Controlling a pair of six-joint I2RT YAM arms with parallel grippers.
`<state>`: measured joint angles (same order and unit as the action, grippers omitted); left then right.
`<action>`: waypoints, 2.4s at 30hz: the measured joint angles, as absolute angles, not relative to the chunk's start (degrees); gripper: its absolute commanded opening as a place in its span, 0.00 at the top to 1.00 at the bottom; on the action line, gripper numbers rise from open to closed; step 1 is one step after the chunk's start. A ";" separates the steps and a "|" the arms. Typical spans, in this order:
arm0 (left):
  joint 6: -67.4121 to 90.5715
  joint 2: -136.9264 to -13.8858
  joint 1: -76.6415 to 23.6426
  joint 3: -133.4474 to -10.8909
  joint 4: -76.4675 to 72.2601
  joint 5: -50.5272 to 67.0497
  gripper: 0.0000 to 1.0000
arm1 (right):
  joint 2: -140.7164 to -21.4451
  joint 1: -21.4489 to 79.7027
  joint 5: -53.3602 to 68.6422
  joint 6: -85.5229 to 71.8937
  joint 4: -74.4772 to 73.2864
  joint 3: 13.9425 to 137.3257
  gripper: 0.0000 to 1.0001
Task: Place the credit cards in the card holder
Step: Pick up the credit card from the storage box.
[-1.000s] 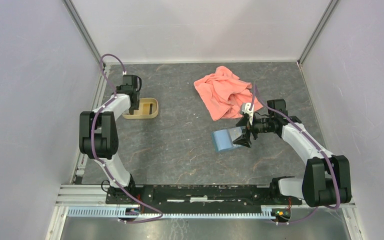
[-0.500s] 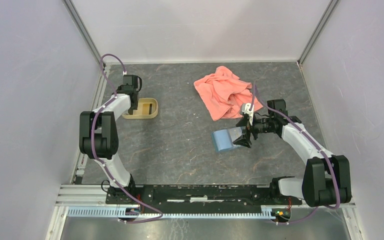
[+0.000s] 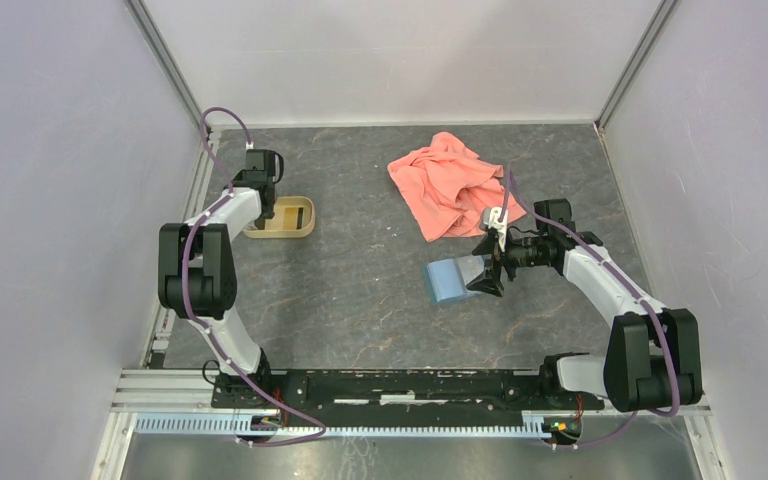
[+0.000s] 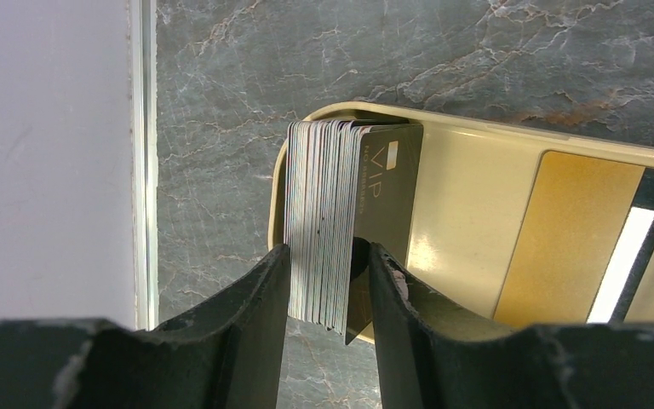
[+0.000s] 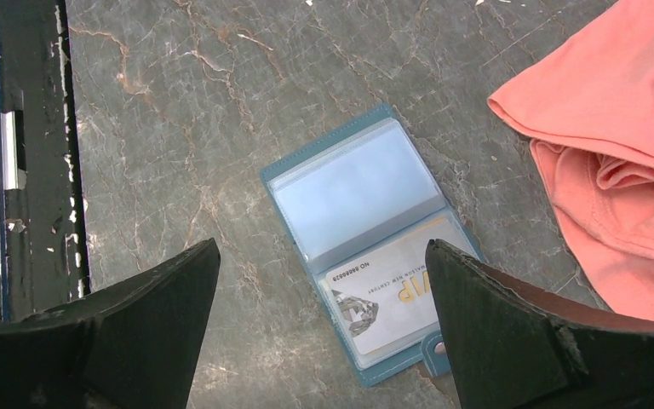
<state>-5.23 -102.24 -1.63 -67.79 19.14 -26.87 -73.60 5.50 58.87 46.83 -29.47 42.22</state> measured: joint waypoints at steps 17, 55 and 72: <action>-5.21 -101.60 -1.83 -67.79 19.14 -26.52 0.69 | -73.89 5.50 58.87 47.44 -30.15 42.28 0.02; -3.66 -95.31 -2.33 -67.77 20.64 -11.14 0.98 | -74.26 5.50 58.76 47.86 -30.76 42.30 0.02; 34.06 -72.95 -10.35 -37.28 -23.29 36.51 0.98 | -72.05 5.50 66.89 39.53 -24.38 40.91 0.07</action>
<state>34.06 -72.95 -10.35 -37.28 -23.29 36.51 -72.05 5.50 66.89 39.53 -24.38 40.91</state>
